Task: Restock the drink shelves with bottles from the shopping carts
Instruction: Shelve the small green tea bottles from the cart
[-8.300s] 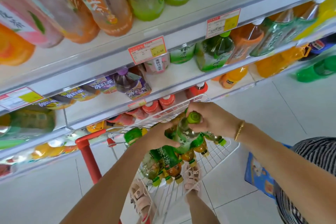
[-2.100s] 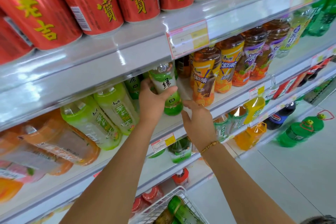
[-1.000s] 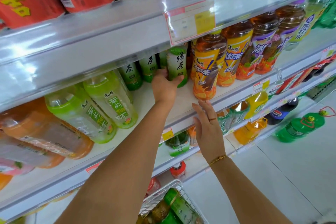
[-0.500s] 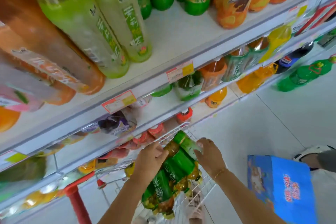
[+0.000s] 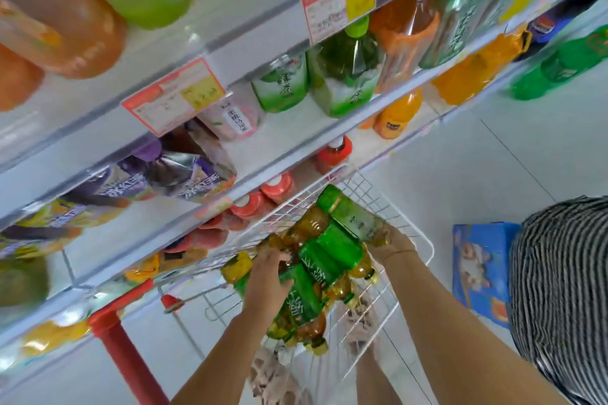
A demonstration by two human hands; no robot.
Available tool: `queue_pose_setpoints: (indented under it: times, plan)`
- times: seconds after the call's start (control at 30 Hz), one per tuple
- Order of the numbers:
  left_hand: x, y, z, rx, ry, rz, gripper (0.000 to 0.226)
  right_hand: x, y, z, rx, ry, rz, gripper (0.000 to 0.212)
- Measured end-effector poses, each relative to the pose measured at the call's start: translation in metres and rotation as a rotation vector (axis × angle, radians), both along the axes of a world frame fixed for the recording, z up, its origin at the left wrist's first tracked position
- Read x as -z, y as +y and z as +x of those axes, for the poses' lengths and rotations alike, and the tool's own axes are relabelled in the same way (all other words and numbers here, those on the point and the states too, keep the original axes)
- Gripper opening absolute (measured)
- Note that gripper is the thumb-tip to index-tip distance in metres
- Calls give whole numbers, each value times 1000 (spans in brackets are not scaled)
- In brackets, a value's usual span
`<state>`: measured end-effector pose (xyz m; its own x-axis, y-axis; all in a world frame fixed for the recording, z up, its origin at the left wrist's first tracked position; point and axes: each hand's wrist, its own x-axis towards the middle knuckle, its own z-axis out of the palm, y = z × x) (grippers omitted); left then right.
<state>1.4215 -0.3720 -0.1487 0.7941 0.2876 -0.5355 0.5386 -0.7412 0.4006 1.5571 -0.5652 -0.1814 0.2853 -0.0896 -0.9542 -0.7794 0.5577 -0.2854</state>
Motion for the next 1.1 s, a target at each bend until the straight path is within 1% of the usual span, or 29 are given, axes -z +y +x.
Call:
queue_pose_setpoints:
  times: [0.03,0.07,0.13,0.27,0.37,0.47,0.5,0.53,0.6,0.67,0.73,0.77,0.8,0.87,0.9,0.93,1.0,1.07,1.1]
  plan:
    - [2,1,0,2,-6,2,35,5,3,2,120,6,62,43]
    - [3,1,0,-2,-10,-2,34,12,5,2,185,26,104,43]
    - [4,4,2,-21,-10,-20,31,16,11,2,242,82,144,47]
    - [1,14,6,-76,14,-108,27,14,15,1,310,174,5,52]
    - [-3,21,11,-153,43,-187,24,3,24,-5,307,114,-116,45]
    - [-14,28,21,-224,129,-285,26,-18,31,-21,308,77,-267,47]
    - [-17,32,25,-234,142,-320,28,-25,33,-26,274,60,-336,46]
    - [-24,34,29,-237,145,-349,28,-31,34,-30,217,25,-409,46]
    - [-37,38,35,-254,112,-391,29,-45,30,-34,105,-132,-536,48]
    - [-52,40,43,-279,49,-431,33,-64,23,-36,-45,-357,-622,50]
    - [-70,38,53,-312,-17,-486,41,-81,14,-33,-275,-575,-649,55]
    - [-78,37,57,-300,-46,-512,47,-89,9,-30,-408,-663,-623,55]
    - [-84,36,61,-265,-64,-541,57,-97,7,-25,-535,-735,-553,55]
    - [-93,38,66,-148,-8,-605,75,-113,6,-16,-712,-843,-260,58]
    - [-96,40,67,-84,54,-638,78,-119,7,-13,-759,-868,-93,62]
    - [-100,41,67,-32,132,-678,76,-124,9,-11,-800,-868,38,67]
    - [-107,43,67,22,252,-767,65,-127,16,-9,-875,-837,183,73]
    - [-110,44,64,11,265,-823,59,-122,23,-7,-876,-809,295,64]
    - [-108,46,62,9,248,-812,57,-115,25,-6,-851,-785,352,61]
